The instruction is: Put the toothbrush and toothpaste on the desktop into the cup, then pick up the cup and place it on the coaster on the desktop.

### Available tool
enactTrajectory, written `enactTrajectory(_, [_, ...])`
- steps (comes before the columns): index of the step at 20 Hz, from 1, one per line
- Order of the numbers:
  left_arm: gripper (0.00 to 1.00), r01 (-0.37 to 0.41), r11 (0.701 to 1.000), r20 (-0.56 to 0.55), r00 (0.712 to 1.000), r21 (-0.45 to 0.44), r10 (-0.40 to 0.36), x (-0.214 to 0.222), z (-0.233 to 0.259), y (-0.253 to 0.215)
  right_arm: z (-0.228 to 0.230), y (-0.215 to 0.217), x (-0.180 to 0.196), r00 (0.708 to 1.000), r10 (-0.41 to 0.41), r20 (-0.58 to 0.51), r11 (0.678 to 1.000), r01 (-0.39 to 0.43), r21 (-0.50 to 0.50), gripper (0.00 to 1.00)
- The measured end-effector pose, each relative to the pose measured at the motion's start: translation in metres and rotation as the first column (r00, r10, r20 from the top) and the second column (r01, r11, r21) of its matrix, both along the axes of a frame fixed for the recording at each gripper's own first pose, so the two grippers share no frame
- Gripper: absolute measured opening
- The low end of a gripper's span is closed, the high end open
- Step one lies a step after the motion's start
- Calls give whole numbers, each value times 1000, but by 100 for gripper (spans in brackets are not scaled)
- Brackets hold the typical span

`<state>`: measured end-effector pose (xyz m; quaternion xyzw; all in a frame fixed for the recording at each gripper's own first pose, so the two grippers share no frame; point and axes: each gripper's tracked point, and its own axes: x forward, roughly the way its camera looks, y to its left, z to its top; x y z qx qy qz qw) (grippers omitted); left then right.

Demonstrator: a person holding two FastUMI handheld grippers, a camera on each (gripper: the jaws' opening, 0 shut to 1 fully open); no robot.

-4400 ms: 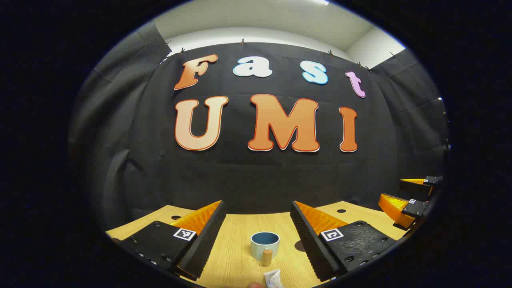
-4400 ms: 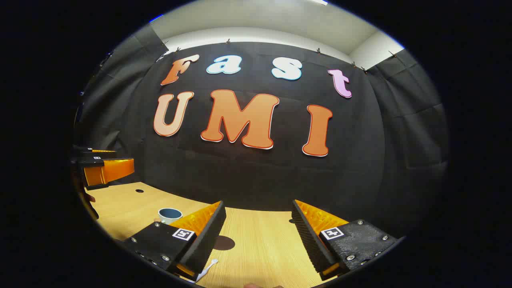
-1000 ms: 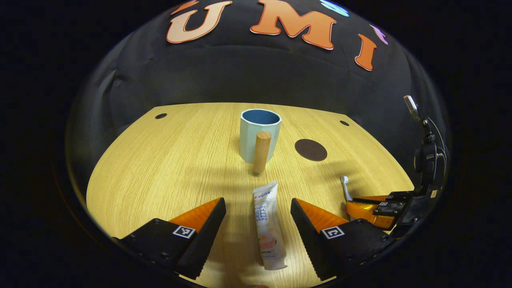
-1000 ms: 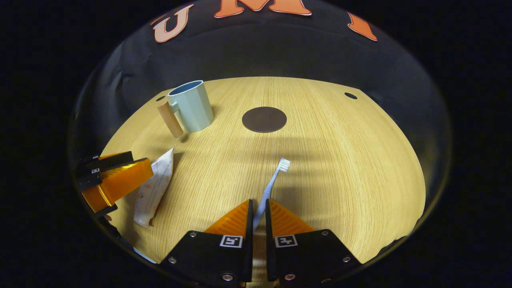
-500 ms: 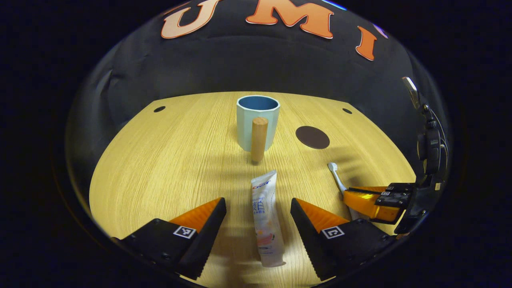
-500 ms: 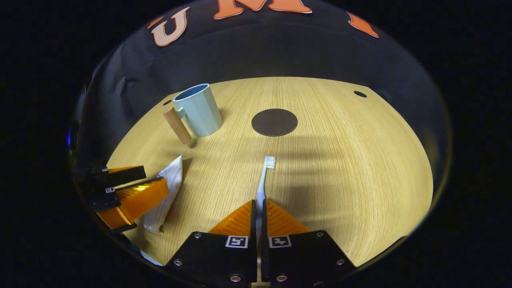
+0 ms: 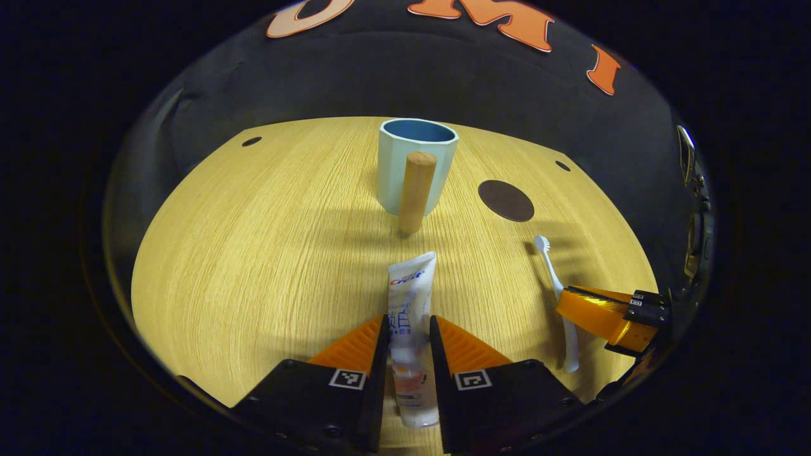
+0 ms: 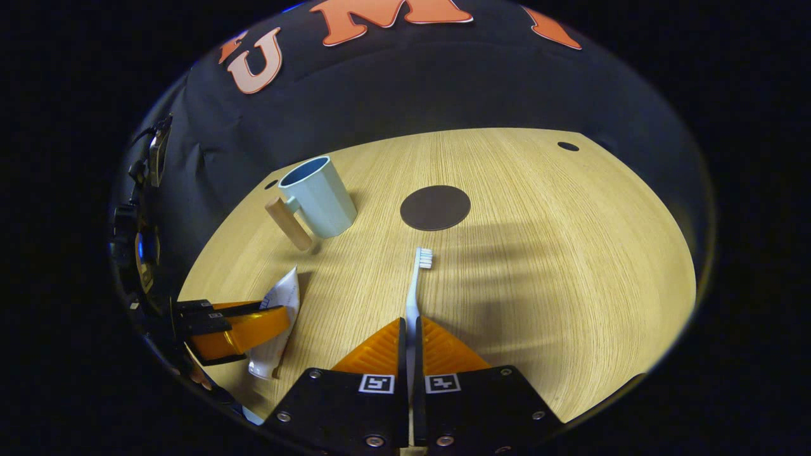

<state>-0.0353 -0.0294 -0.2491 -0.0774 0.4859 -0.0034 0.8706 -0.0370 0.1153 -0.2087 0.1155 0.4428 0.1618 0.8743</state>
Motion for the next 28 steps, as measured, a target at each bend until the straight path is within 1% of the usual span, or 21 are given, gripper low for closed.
enactTrajectory(2, [18,-3,999,-15,1000,-39,3,0,-5,-4,5,1,1,1000,2,15,1000,-3,11,4])
enactTrajectory(3, [16,7,999,-10,1000,-45,-7,2,-5,-4,9,1,1,1000,4,25,1000,-5,19,4])
enactTrajectory(4, [16,16,997,-12,1000,-70,-16,1,-7,-8,11,-1,1,1000,7,29,1000,-7,16,4])
enactTrajectory(5, [20,21,996,-10,1000,-92,-23,2,-11,-12,14,-3,0,999,6,40,1000,-7,15,3])
enactTrajectory(6, [11,33,993,-1,999,-117,-34,2,-11,-16,15,-2,1,999,3,44,1000,-4,19,4])
enactTrajectory(7, [8,38,990,4,999,-137,-38,2,-12,-20,18,-1,3,999,0,49,999,-2,33,4])
enactTrajectory(8, [8,47,988,10,999,-148,-46,0,-14,-22,21,-1,4,998,-3,59,999,1,44,4])
enactTrajectory(9, [8,51,988,30,998,-145,-48,2,-13,-21,25,-2,5,998,-6,70,998,2,56,4])
enactTrajectory(12, [8,51,995,113,993,-85,-41,11,-4,-12,37,-4,9,995,-16,103,997,9,75,4])
enactTrajectory(15, [8,75,995,187,980,-59,-62,18,8,-6,55,-5,13,990,-27,140,995,13,102,4])
enactTrajectory(18, [8,103,995,296,950,-7,-97,25,29,8,71,-10,16,982,-35,183,993,13,117,3])
enactTrajectory(20, [8,105,994,362,926,20,-105,33,41,14,80,-10,19,977,-42,210,992,16,126,3])
enactTrajectory(25, [8,90,995,493,864,51,-104,44,68,26,107,-7,34,952,-56,302,987,6,163,3])
enactTrajectory(28, [7,80,995,560,823,55,-97,56,86,31,119,-5,41,937,-66,344,983,2,184,3])
